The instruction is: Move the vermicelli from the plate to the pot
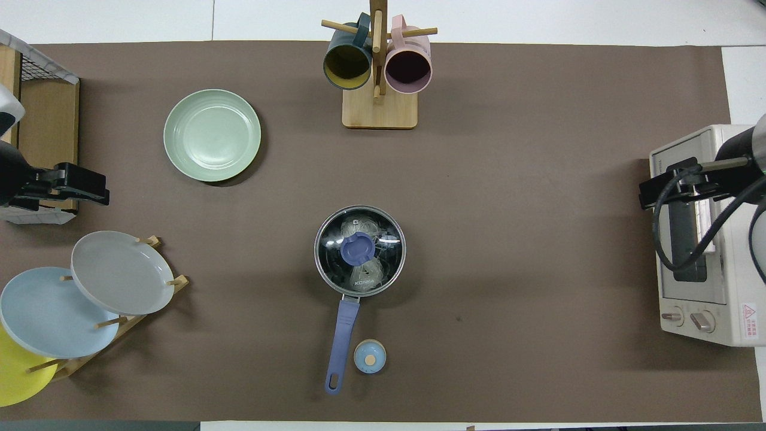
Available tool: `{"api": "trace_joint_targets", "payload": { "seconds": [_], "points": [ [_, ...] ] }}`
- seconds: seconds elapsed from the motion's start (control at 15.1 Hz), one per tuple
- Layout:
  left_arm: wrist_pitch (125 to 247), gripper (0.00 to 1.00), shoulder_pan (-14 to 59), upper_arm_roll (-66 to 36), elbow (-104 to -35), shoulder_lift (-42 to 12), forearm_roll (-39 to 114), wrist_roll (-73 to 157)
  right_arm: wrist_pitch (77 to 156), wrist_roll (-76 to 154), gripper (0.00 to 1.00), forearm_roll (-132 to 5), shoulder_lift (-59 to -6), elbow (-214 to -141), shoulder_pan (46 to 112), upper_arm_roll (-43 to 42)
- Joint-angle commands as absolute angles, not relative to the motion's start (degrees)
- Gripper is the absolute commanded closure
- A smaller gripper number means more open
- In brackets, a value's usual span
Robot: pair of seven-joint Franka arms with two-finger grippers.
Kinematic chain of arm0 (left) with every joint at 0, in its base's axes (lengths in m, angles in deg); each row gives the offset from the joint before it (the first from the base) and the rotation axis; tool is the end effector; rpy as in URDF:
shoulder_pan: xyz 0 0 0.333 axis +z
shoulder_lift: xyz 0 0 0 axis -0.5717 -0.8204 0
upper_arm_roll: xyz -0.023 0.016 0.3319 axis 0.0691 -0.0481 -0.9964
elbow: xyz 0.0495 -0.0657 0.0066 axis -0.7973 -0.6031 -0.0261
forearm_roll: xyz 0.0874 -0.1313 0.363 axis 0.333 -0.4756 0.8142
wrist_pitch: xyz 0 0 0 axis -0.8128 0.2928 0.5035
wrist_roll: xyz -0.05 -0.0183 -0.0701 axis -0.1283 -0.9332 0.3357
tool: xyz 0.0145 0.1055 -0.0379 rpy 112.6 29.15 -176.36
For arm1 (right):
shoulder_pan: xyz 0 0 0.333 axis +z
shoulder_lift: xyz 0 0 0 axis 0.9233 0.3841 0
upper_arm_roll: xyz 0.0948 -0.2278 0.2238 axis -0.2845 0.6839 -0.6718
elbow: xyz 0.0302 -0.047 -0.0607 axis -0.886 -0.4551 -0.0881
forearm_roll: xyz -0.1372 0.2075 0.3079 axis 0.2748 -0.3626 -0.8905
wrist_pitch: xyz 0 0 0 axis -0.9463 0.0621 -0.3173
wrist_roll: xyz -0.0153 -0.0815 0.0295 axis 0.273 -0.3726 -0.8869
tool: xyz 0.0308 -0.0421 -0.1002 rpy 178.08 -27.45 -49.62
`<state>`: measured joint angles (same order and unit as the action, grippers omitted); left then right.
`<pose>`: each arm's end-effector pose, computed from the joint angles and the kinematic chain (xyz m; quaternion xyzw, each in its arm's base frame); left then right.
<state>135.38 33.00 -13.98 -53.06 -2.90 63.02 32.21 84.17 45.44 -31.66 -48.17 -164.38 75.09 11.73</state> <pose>0.5382 -0.0565 0.6250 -0.9995 0.0027 0.0291 0.0068 0.5444 0.0233 0.6303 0.9983 0.0379 -0.0435 0.0123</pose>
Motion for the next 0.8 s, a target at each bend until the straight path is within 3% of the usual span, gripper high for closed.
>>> {"api": "trace_joint_targets", "payload": {
  "seconds": [0.0, 0.73],
  "points": [
    [135.4, 0.0, 33.64, -13.78, -54.07, -1.67, 62.37, 32.52, 83.93, 45.06, 0.0, -32.44, -49.2, -165.27, 71.73, 8.42],
    [135.4, 0.0, 33.64, -13.78, -54.07, -1.67, 62.37, 32.52, 83.49, 44.79, 0.0, -32.44, -49.2, -165.18, 68.82, 5.78]
  ]
}}
